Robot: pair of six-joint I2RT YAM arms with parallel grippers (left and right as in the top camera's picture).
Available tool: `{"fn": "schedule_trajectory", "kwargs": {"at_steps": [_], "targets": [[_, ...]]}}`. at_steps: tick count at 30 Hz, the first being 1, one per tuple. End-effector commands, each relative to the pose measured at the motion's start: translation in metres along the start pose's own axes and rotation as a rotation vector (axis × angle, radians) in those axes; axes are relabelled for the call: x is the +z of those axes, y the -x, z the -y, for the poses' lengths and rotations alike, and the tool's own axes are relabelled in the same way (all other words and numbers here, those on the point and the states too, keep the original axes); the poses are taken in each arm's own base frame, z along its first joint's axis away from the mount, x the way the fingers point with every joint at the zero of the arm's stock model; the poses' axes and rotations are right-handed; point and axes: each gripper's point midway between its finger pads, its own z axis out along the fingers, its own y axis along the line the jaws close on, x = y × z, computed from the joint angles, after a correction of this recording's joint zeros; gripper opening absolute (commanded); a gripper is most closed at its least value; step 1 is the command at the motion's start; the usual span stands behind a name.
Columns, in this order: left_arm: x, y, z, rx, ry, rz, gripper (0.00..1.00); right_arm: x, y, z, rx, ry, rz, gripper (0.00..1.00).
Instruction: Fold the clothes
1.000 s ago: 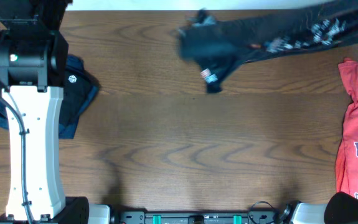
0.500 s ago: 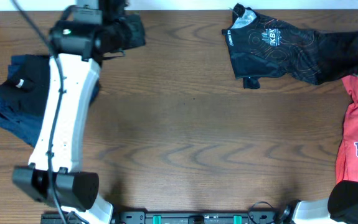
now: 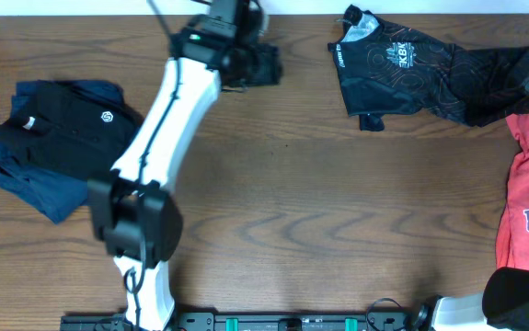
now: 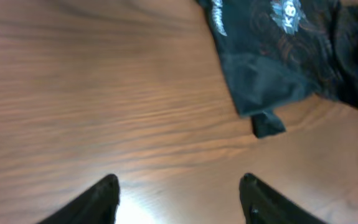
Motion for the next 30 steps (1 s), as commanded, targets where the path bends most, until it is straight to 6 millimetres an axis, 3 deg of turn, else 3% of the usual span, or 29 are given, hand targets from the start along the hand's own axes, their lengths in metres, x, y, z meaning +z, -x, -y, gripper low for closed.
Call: {"fn": "schedule_trajectory", "kwargs": {"at_steps": [1, 8, 13, 23, 30], "targets": [[0.033, -0.014, 0.025, 0.005, -0.121, -0.063, 0.67, -0.003, 0.000, -0.001, -0.027, -0.003, 0.005, 0.01], [0.105, -0.023, 0.047, -0.028, -0.191, -0.067, 0.68, -0.003, -0.003, -0.001, -0.026, -0.005, -0.005, 0.01], [0.141, -0.033, 0.052, -0.105, -0.209, -0.077, 0.68, -0.003, -0.004, -0.001, -0.026, -0.006, -0.008, 0.01], [0.178, -0.039, 0.067, -0.257, -0.279, -0.079, 0.68, -0.003, -0.004, 0.000, -0.026, -0.006, -0.010, 0.01], [0.202, -0.054, 0.067, -0.349, -0.287, -0.118, 0.68, -0.003, -0.004, 0.000, -0.026, -0.006, -0.010, 0.01]]}}
